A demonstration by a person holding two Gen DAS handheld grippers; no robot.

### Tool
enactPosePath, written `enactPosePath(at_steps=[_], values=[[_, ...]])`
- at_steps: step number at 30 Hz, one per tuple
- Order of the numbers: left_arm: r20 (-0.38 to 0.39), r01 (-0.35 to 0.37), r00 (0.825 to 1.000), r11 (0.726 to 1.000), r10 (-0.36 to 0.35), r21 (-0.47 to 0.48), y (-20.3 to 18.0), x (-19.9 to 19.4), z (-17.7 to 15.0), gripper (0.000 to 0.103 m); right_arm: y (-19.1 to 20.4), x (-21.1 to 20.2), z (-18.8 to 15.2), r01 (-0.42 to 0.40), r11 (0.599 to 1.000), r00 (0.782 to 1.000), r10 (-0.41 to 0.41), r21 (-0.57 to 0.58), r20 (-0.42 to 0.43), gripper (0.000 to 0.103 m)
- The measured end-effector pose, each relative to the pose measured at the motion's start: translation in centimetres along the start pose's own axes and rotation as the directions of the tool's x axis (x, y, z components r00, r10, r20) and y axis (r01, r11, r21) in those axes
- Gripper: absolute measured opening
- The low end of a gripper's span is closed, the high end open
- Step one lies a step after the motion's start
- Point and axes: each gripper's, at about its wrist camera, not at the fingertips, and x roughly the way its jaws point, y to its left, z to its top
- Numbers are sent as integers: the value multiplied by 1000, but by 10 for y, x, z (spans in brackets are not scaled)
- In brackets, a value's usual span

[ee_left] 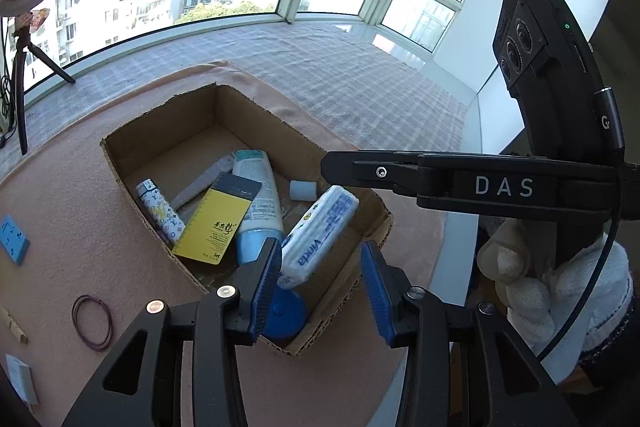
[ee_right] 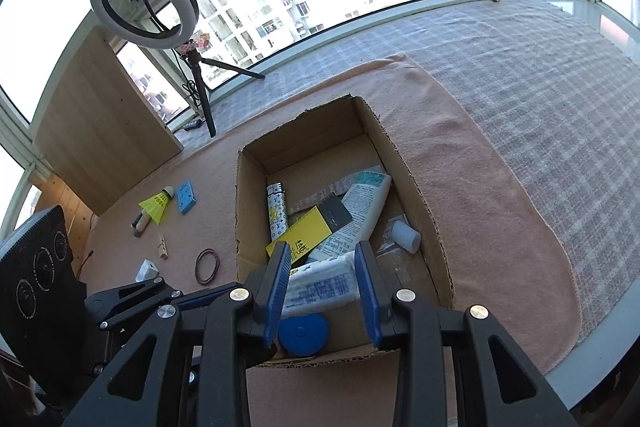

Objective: Organize objects
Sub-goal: 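Carry the tissue pack with the right tool into the box and release, then grasp the purple rubber band with the right tool while the left tool grasps the clothespin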

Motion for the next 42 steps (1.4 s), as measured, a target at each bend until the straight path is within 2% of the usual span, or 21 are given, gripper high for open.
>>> enactPosePath(at_steps=[14, 24, 29, 36, 42], values=[[21, -35, 999, 999, 36, -41, 21, -33, -17, 45, 20, 1, -9, -6, 1000, 1000, 6, -11, 4, 31], [43, -130, 989, 979, 139, -160, 83, -88, -51, 45, 62, 15, -18, -46, 998, 999, 44, -52, -27, 34], [25, -214, 974, 949, 226, -233, 126, -116, -74, 46, 93, 33, -23, -78, 994, 995, 73, -80, -60, 36], [-33, -331, 940, 880, 341, -340, 195, -146, -98, 50, 139, 63, -33, -120, 982, 987, 102, -146, -125, 45], [-106, -388, 920, 832, 378, -396, 247, -147, -103, 50, 170, 104, -47, -118, 966, 977, 71, -230, -201, 45]])
